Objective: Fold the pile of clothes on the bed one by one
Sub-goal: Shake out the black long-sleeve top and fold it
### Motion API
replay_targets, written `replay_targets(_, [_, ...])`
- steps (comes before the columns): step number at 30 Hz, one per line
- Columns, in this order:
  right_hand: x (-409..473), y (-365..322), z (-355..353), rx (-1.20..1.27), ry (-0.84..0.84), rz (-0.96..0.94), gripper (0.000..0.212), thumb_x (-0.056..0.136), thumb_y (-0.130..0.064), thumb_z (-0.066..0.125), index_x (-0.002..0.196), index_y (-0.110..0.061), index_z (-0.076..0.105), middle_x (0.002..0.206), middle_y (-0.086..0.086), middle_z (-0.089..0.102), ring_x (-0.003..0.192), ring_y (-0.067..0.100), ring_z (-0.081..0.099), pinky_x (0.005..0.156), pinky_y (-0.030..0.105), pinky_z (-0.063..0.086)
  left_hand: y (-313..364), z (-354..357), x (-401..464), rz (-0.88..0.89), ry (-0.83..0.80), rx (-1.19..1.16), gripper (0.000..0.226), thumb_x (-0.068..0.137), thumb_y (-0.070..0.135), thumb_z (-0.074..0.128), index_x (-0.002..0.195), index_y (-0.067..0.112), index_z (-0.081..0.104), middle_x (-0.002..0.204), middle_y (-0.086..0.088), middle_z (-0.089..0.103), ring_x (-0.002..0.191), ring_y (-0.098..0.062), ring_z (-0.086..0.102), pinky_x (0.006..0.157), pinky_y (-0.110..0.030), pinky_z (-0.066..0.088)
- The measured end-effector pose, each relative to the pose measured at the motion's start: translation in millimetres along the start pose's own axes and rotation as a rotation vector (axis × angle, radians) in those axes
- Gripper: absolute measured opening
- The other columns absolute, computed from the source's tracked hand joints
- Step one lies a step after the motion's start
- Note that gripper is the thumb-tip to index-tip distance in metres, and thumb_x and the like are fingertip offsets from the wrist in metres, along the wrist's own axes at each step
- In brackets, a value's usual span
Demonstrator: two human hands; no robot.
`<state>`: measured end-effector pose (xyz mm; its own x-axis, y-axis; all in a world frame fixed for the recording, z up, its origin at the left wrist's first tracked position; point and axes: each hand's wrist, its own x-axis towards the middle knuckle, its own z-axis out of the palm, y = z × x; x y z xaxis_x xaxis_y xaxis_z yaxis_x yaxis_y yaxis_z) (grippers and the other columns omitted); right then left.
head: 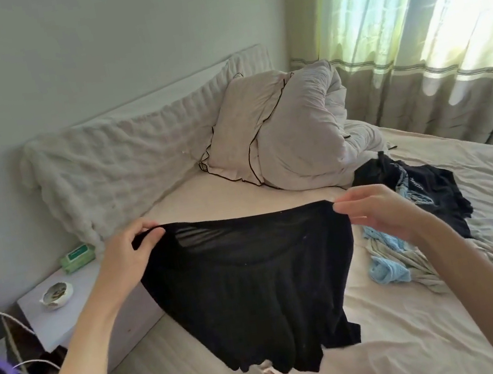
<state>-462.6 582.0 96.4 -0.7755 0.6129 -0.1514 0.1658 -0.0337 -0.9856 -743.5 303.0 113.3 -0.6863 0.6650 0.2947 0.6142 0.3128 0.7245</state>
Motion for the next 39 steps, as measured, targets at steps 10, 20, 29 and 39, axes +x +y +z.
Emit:
replay_targets(10, [-8, 29, 31, -0.101, -0.146, 0.006, 0.017, 0.086, 0.003, 0.061, 0.079, -0.013, 0.06, 0.069, -0.006, 0.06, 0.066, 0.004, 0.057, 0.068, 0.014, 0.046, 15, 1, 3, 0.069, 0.124, -0.048, 0.006, 0.093, 0.016, 0.056, 0.09, 0.017, 0.061, 0.082, 0.014, 0.06, 0.074, 0.017, 0.052, 0.067, 0.0, 0.034])
replay_targets(20, [-11, 27, 44, -0.252, 0.352, -0.337, 0.022, 0.094, -0.009, 0.053, 0.081, -0.025, 0.045, 0.058, -0.013, 0.044, 0.057, 0.006, 0.038, 0.061, 0.032, 0.034, 2, -1, -18, 0.109, 0.127, 0.139, 0.005, 0.093, 0.023, 0.054, 0.089, 0.025, 0.057, 0.079, 0.02, 0.057, 0.075, 0.018, 0.052, 0.066, 0.004, 0.031])
replay_targets(29, [-54, -43, 25, -0.654, 0.709, -0.527, 0.012, 0.091, -0.035, 0.058, 0.092, -0.035, 0.046, 0.1, 0.004, 0.071, 0.088, 0.02, 0.062, 0.086, 0.039, 0.045, 16, 0, -32, 0.223, 0.311, 0.085, 0.018, 0.095, 0.028, 0.052, 0.083, 0.041, 0.05, 0.081, 0.04, 0.056, 0.07, 0.023, 0.048, 0.064, -0.008, 0.034])
replay_targets(39, [-14, -56, -15, -0.804, 0.886, -0.508, 0.018, 0.089, -0.044, 0.058, 0.091, -0.027, 0.054, 0.094, 0.007, 0.07, 0.09, 0.032, 0.062, 0.075, 0.03, 0.03, 39, 40, 29, 0.224, 0.401, -0.088, 0.006, 0.088, 0.038, 0.058, 0.088, 0.032, 0.058, 0.072, 0.021, 0.058, 0.069, 0.01, 0.051, 0.066, -0.003, 0.033])
